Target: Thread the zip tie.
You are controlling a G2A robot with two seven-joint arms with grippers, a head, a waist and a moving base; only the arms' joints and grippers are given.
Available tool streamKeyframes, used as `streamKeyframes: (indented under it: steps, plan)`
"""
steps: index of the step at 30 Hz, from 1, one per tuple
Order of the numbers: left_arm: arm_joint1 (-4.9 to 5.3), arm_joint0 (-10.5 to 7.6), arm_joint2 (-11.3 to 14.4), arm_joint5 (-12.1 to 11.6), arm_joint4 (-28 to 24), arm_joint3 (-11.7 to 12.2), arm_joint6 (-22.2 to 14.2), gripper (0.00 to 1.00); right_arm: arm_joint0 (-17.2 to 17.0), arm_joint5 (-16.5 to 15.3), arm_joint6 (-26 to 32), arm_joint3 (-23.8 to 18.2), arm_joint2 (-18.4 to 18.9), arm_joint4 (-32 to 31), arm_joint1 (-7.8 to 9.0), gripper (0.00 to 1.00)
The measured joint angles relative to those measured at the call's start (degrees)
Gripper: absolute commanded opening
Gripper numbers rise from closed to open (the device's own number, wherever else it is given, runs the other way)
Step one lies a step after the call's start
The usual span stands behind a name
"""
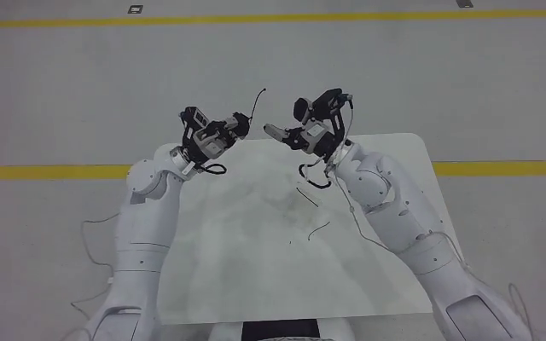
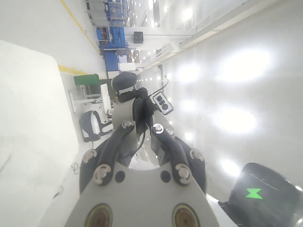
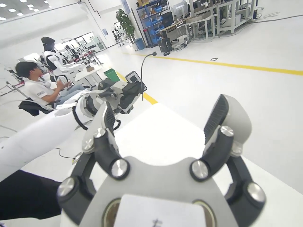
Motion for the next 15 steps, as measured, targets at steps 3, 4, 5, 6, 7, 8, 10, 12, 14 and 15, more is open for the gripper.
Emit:
streamKeyframes:
  steps: [3,4,5,6,7,8,10,12,14,15]
  plan:
    - [0.42,-0.11,-0.3,2.5,-2.4,0.9,-1.1,0.0,-0.2,0.0,-0.4,-0.2,-0.3,-2.8,0.16,1.0]
    - [0.51,-0.17,-0.3,3.0,-3.3,1.2,-1.2,0.0,-0.3,0.0,-0.5,-0.2,-0.4,-3.4,0.2,1.0]
    - [0.6,-0.29,-0.4,3.7,-4.6,1.6,-1.5,0.0,-0.3,0.0,-0.8,0.0,-0.5,-3.7,0.24,1.0]
    - [0.68,-0.42,-0.3,4.2,-5.5,1.8,-1.8,0.0,-0.3,0.0,-1.1,0.1,-0.6,-3.7,0.26,1.0]
    - [0.81,-0.6,-0.2,4.6,-5.9,1.8,-2.3,0.0,-0.3,0.0,-1.1,0.2,-0.7,-3.5,0.25,1.0]
    - [1.02,-0.89,0.0,4.4,-5.3,1.4,-3.1,0.0,-0.4,0.0,-1.2,0.3,-0.8,-2.9,0.24,1.0]
    - [1.13,-1.01,0.1,3.7,-4.2,1.0,-3.5,0.0,-0.4,0.0,-1.1,0.3,-0.8,-2.7,0.23,1.0]
    - [1.13,-1.0,0.1,3.7,-4.1,1.0,-3.5,0.0,-0.4,0.0,-1.1,0.3,-0.8,-2.7,0.23,1.0]
    - [1.12,-0.99,0.0,3.7,-4.1,1.1,-3.4,0.0,-0.4,0.0,-1.1,0.3,-0.8,-2.7,0.23,1.0]
    - [1.11,-0.96,0.1,3.7,-4.2,1.1,-3.4,0.0,-0.4,0.0,-1.1,0.3,-0.8,-2.7,0.23,1.0]
